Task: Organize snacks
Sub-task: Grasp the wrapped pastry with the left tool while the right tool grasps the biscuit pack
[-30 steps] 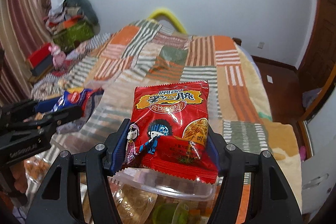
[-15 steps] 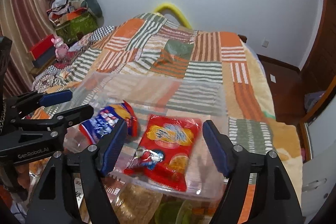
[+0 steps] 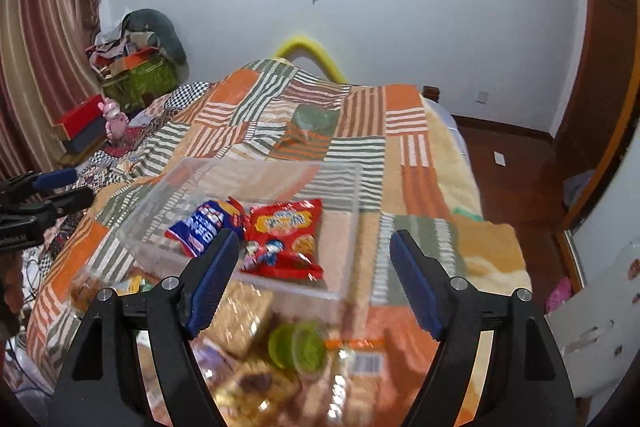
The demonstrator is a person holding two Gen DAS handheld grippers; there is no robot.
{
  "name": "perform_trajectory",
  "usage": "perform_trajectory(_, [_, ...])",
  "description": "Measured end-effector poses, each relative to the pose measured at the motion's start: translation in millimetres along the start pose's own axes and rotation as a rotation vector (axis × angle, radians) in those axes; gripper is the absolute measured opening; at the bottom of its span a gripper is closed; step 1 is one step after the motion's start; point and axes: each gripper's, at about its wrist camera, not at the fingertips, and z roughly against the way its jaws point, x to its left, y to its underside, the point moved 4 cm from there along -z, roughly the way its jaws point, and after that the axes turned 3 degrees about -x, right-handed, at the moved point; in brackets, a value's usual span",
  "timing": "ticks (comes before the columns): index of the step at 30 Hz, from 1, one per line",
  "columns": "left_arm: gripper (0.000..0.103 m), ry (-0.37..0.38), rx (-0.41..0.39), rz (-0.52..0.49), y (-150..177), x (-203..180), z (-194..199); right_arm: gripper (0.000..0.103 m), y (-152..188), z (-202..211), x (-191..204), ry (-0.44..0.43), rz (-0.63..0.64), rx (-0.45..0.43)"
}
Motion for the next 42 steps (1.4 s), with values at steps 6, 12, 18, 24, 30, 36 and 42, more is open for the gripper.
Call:
perform_trajectory(6, [0.082,-0.050,0.055,0.025,33.2,30.8,10.6,0.075,22.3,11.6,-6.9,0.049,0.014,0.024])
perform_trajectory(12, [0.082,-0.075,0.135,0.051,76.2,49.2,10.8,0.075,48.2,13.2,-12.6,0.056,-0.002,0.071])
perform_trajectory(18, [0.082,-0.075,0.224,0.116,119.8,59.6,-0.8,0.075,78.3,6.8,-19.8,0.062,-0.036,0.143])
perform_trajectory(24, [0.082,-0.069,0.286,0.134,149.6,57.6,-15.8,0.075,100.1,-8.4,-29.9,0.084,-0.053,0.224])
perform_trajectory(30, [0.081,-0.049,0.314,0.164,162.8,57.4,-32.7,0.063,110.7,-16.9,-37.4,0.077,-0.078,0.270])
perform_trajectory(36, [0.057,-0.044,0.299,0.134,163.6,53.0,-40.8,0.038,114.9,-13.7,-34.7,0.073,-0.067,0.277])
perform_trajectory(42, [0.051,-0.025,0.280,0.149,160.0,51.7,-35.1,0.032,113.5,-12.2,-33.6,0.066,-0.078,0.259])
